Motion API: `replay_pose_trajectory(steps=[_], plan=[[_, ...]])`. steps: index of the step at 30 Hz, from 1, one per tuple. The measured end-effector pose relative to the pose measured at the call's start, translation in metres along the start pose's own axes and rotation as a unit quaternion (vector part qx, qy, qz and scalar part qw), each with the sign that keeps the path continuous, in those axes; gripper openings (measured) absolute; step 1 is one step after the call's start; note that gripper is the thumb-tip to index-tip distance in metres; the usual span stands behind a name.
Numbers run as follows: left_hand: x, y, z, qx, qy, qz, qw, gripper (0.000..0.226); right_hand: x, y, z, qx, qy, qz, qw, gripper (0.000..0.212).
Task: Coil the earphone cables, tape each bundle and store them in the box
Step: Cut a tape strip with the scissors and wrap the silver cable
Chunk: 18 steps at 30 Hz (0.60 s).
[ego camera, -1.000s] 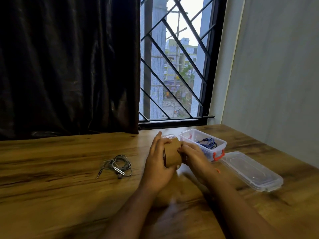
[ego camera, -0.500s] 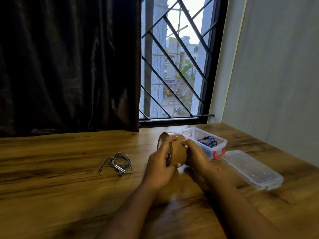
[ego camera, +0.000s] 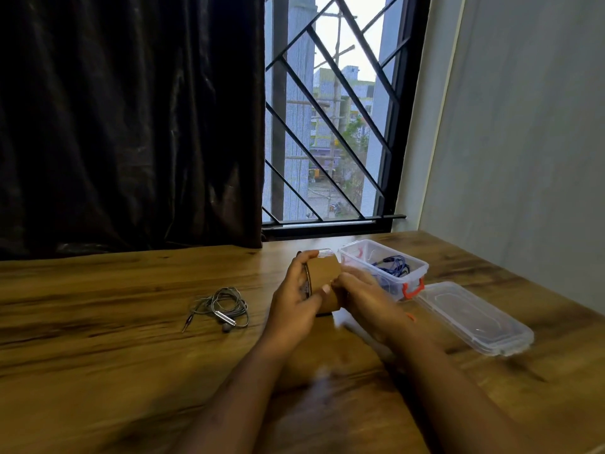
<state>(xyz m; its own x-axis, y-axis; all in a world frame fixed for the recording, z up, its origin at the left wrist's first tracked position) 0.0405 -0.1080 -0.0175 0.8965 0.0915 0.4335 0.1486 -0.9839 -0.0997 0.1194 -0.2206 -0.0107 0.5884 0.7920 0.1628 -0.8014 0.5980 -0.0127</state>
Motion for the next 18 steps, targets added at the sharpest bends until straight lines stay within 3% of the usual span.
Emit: replay_pose_trajectory(steps=[5, 9, 13, 16, 18], plan=[[0.002, -0.002, 0.0, -0.022, -0.01, -0.021, 1.0, 0.046, 0.002, 0.002, -0.005, -0.038, 0.019, 0.008, 0.999, 0.044], [0.0, 0.002, -0.002, 0.012, -0.007, 0.041, 0.999, 0.059, 0.003, -0.001, -0.007, 0.03, 0.037, -0.086, 0.995, 0.056], [-0.002, 0.007, 0.005, 0.138, -0.017, 0.087, 0.986, 0.086, 0.003, -0.002, -0.007, 0.098, 0.046, -0.115, 0.987, 0.034], [-0.002, 0.005, 0.001, 0.036, -0.013, 0.076, 0.996, 0.087, 0.002, -0.001, -0.002, 0.073, 0.029, -0.103, 0.992, 0.049], [-0.001, 0.004, -0.006, -0.063, -0.024, 0.046, 0.997, 0.066, 0.002, -0.001, -0.001, 0.022, 0.009, -0.068, 0.997, 0.05]])
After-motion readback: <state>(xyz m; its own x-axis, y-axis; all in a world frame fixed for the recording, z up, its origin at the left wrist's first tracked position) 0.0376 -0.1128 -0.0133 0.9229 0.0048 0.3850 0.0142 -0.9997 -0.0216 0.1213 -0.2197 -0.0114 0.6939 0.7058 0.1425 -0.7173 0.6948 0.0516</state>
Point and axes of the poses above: each hand's wrist, its own x-axis towards the middle knuckle, its own y-axis out of the palm, z = x × y, the point moved 1 cm from there along x, towards the middle knuckle, and after that the axes turned 14 degrees about z, right-handed, at the moved point
